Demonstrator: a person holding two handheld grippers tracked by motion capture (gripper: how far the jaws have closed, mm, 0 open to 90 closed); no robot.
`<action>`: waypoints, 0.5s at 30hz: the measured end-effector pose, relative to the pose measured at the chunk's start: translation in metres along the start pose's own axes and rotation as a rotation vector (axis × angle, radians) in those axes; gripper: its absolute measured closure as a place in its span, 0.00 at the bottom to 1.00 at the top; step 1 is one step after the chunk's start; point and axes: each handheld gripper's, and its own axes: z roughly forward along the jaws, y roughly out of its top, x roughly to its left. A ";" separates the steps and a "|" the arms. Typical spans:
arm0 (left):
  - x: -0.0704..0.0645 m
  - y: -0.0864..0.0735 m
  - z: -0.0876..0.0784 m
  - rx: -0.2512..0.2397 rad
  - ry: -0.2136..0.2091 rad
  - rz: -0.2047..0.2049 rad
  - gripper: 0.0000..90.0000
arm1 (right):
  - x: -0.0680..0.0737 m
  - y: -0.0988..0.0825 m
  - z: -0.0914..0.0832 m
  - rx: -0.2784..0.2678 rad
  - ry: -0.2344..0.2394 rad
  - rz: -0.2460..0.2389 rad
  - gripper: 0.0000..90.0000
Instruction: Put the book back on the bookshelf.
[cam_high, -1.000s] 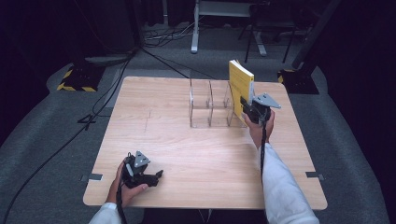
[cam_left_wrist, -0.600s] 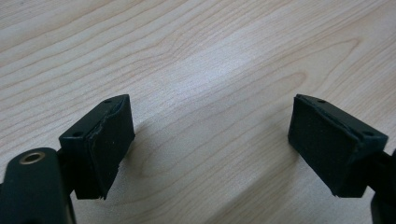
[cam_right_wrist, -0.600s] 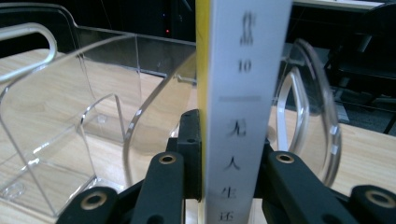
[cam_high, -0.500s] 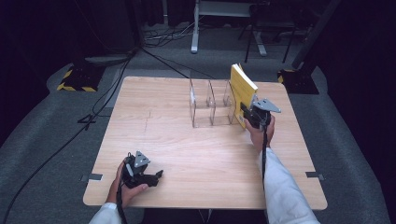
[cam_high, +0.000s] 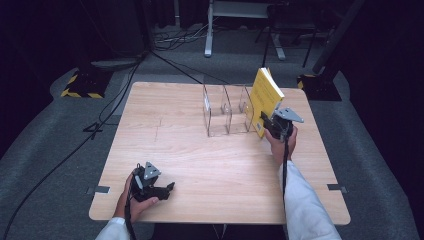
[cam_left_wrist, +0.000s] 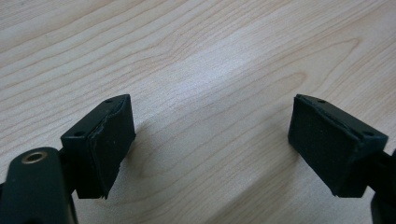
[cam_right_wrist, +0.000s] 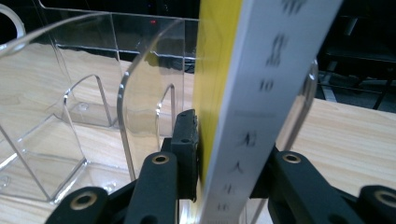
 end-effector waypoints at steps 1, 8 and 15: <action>0.000 0.000 0.000 0.001 0.000 0.001 0.17 | -0.001 -0.001 -0.001 -0.002 -0.002 0.002 0.80; 0.000 0.000 0.000 0.000 0.001 0.000 0.17 | -0.009 -0.006 -0.006 0.006 0.004 0.037 0.78; 0.000 0.000 0.000 0.001 0.000 0.000 0.17 | -0.007 -0.008 -0.013 0.013 0.009 0.018 0.74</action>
